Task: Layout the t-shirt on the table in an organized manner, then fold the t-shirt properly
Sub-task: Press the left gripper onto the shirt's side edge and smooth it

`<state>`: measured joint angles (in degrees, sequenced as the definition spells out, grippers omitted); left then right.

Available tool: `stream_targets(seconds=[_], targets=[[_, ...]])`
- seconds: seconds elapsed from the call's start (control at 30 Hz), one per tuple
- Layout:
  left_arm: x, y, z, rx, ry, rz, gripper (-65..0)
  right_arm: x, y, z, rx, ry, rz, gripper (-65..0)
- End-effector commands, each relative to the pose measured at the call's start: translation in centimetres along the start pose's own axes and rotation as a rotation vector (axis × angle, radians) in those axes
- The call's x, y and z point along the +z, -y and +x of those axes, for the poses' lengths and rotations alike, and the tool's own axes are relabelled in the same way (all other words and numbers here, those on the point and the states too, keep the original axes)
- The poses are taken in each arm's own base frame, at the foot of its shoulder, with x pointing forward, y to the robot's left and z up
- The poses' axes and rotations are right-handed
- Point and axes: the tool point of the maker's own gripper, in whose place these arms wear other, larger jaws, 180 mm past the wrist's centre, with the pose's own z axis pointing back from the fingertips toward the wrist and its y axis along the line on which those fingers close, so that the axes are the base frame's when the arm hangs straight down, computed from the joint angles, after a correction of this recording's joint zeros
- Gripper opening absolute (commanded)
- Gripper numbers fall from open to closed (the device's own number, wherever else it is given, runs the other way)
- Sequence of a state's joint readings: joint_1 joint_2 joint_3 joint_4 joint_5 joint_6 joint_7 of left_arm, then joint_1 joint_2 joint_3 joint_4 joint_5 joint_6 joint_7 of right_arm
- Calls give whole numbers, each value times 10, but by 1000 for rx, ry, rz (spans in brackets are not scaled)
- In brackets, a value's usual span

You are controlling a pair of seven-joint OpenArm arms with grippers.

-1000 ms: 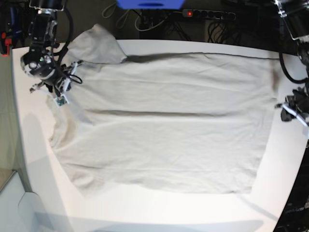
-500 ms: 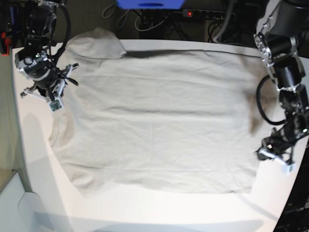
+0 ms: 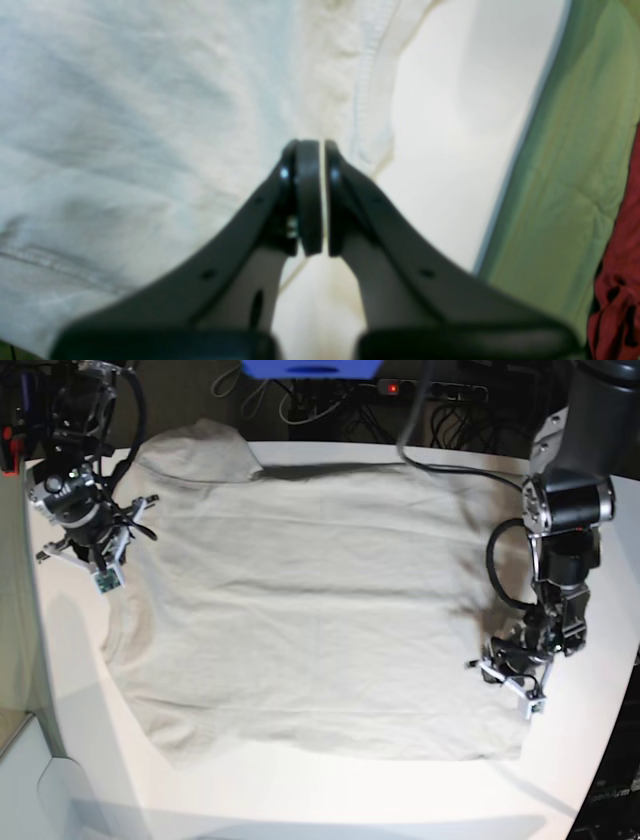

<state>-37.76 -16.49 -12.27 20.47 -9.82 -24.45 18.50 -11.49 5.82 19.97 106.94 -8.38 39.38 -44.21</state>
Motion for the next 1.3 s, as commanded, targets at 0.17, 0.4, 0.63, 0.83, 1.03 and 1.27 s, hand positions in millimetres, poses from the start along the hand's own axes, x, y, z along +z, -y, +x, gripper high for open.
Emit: stream_targets(seconds=[0.17,0.4,0.63,0.83,1.03,1.27], targets=[[7,-31,15,-28,10,132,-649,-4,7,18,5,50,-6,-631],[20,-65,10,-17,3,202,-649,-19,6,17,-20,34,22,-631],[26,-78,9,-21,2,224,-649,-28,4,13,-34,16,39,-631],[30,-73,31,-17,52,212,-649,-28,4,13,-32,15,39,-630],[54,-63,66,52,73,143,-646,-27,9,11,-22,10,30,-597],[114,-69,58,44,74,79,-645,-13,18,13,9,27,-6,-427]])
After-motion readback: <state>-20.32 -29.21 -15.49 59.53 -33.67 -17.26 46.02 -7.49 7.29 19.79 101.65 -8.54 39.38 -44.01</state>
